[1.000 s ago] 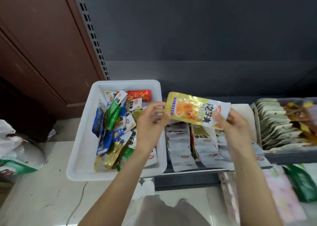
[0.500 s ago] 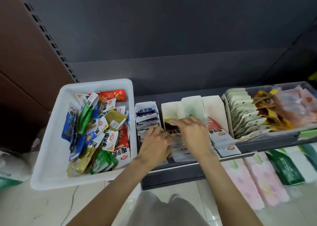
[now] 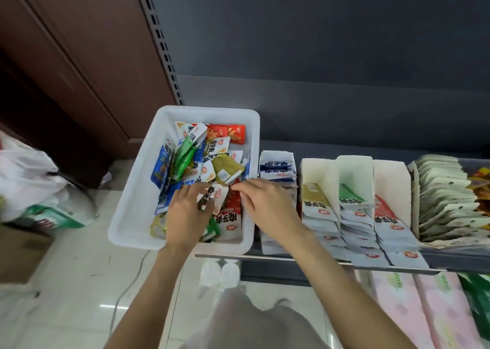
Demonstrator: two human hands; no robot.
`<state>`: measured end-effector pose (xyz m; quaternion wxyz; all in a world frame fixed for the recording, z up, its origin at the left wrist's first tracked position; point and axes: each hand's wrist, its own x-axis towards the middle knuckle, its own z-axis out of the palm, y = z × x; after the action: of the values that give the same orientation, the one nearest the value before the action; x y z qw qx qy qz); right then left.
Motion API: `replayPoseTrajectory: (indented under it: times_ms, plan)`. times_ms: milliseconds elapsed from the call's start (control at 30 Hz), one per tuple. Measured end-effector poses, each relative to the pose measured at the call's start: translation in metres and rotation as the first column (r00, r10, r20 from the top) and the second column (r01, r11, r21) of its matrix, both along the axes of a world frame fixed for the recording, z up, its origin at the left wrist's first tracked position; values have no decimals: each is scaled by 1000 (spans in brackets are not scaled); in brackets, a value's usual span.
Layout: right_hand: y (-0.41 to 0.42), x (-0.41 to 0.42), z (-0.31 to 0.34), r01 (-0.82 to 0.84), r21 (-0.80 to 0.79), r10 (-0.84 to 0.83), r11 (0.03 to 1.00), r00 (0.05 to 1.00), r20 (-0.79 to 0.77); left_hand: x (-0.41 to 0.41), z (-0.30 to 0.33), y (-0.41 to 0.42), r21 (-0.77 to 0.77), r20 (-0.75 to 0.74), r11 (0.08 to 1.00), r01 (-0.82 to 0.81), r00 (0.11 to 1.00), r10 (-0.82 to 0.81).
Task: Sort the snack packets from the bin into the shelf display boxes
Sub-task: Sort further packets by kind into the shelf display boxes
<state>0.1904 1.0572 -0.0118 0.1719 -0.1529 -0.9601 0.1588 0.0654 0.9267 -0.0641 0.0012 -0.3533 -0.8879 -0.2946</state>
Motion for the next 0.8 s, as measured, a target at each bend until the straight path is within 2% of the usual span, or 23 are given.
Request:
replayPoseTrajectory:
  times_ms: [67, 133, 233, 300, 500, 567, 600, 633, 667, 700, 733, 767, 800]
  plan:
    - [-5, -38, -14, -28, 116, 7, 993, 985, 173, -14, -5, -8, -126, 92, 991, -42, 994, 53]
    - [-5, -68, -24, -17, 220, -59, 975, 941, 335, -22, -4, -10, -191, 146, 981, -12, 988, 40]
    - [1, -95, -28, -3, 376, -183, 926, 870, 458, -30, -3, -8, -287, 214, 957, 46, 977, 18]
    - [5, -104, -30, -33, 429, -203, 902, 846, 493, -32, -3, -8, -325, 261, 942, 82, 965, 6]
    - [6, -101, -5, -152, 413, -66, 898, 881, 469, -38, 3, -9, -283, 382, 956, 81, 923, 35]
    - [1, -86, 20, -95, 412, -72, 906, 925, 373, -38, 8, -10, -203, 452, 978, 42, 890, 56]
    - [-2, -76, 31, -20, 408, -95, 913, 961, 261, -36, 11, -10, -123, 527, 992, -9, 847, 73]
    - [-3, -65, 42, 92, 360, -147, 928, 981, 130, -34, 15, -10, -19, 622, 996, -85, 779, 79]
    - [-4, -53, 51, 214, 228, -221, 950, 975, 5, -30, 19, -9, 79, 714, 982, -171, 697, 64]
    - [-5, -42, 57, 301, -10, -301, 954, 952, -62, -26, 24, -7, 150, 788, 960, -237, 615, 29]
    - [-5, -34, 57, 324, -302, -368, 897, 924, -103, -20, 31, -5, 197, 843, 941, -276, 537, -19]
    - [-6, -27, 54, 287, -557, -418, 779, 900, -122, -13, 38, -2, 245, 882, 922, -299, 464, -84]
    - [-7, -21, 50, 232, -730, -467, 643, 874, -134, -6, 45, 1, 303, 902, 896, -325, 402, -159]
